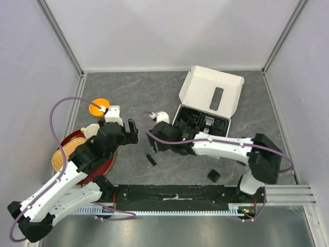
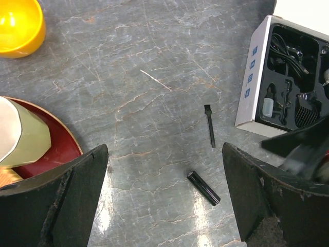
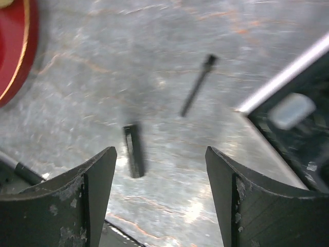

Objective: Sort the hair-cutting tools

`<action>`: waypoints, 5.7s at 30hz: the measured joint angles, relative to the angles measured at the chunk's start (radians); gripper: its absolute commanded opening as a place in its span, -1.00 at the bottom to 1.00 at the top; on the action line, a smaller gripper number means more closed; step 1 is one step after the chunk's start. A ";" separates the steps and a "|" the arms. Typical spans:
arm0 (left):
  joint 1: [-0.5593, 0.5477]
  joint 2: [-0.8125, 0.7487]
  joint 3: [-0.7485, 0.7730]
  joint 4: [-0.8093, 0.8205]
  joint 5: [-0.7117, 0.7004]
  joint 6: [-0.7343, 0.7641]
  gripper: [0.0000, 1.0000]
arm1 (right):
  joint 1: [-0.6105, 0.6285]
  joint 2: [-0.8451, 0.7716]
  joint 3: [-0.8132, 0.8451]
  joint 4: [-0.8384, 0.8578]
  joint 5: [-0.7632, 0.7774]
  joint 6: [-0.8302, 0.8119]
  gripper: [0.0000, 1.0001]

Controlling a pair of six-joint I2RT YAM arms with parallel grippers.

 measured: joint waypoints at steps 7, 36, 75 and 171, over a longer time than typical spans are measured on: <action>0.000 -0.051 0.000 -0.025 -0.070 -0.024 0.93 | 0.092 0.205 0.086 0.084 -0.077 -0.032 0.48; 0.004 -0.160 0.000 -0.157 -0.299 -0.148 0.90 | 0.118 0.391 0.156 0.055 -0.069 -0.009 -0.57; 0.004 -0.099 -0.003 -0.079 -0.187 -0.119 0.92 | -0.237 -0.174 -0.139 -0.093 0.509 0.326 -0.84; 0.004 -0.037 -0.021 0.056 0.104 0.005 0.93 | -0.452 0.068 -0.119 0.042 0.352 0.267 -0.59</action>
